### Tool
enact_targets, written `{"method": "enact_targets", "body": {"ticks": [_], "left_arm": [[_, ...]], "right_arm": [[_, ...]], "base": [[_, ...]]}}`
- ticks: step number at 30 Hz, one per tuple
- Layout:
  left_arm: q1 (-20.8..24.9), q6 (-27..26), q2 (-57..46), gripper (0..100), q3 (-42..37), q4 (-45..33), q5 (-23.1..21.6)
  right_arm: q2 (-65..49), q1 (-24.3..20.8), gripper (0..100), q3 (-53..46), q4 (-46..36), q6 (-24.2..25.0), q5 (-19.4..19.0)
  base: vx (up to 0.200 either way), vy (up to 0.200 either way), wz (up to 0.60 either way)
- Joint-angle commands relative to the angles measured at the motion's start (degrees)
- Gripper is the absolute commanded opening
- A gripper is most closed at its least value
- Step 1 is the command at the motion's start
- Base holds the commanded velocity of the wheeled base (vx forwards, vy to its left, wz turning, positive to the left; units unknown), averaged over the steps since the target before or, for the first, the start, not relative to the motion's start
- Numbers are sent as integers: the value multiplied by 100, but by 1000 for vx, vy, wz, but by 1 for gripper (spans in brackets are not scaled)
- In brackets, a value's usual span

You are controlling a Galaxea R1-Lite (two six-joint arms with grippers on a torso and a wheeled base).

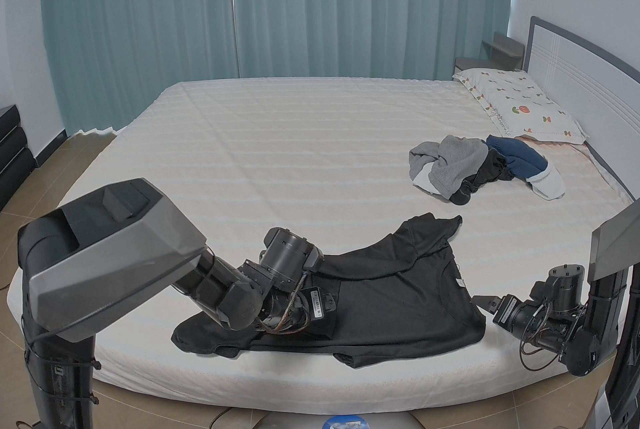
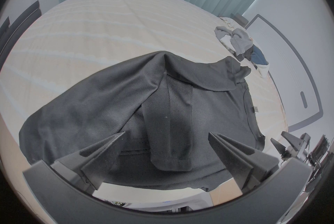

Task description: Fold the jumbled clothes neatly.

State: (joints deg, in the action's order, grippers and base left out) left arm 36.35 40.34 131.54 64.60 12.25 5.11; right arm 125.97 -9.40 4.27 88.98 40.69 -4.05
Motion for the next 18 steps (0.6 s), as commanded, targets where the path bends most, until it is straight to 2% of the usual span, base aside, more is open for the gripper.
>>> {"method": "enact_targets", "body": {"ticks": [1,12,13,18], "left_arm": [[3,0,329,100,194,5,52],[21,0,636,100,484,-3,254],[21,0,636,0,484,-3,254],[30,9,654,0,501,5,263]], "right_arm": [[-2,-9,100,4,76,0,0],[-2,-9,100,13,76,0,0],[-2,-9,100,13,76,-9,9],[-2,8,100,22,76,0,0]], "base": [[0,0,0],[0,0,0],[0,0,0],[0,0,0]]}}
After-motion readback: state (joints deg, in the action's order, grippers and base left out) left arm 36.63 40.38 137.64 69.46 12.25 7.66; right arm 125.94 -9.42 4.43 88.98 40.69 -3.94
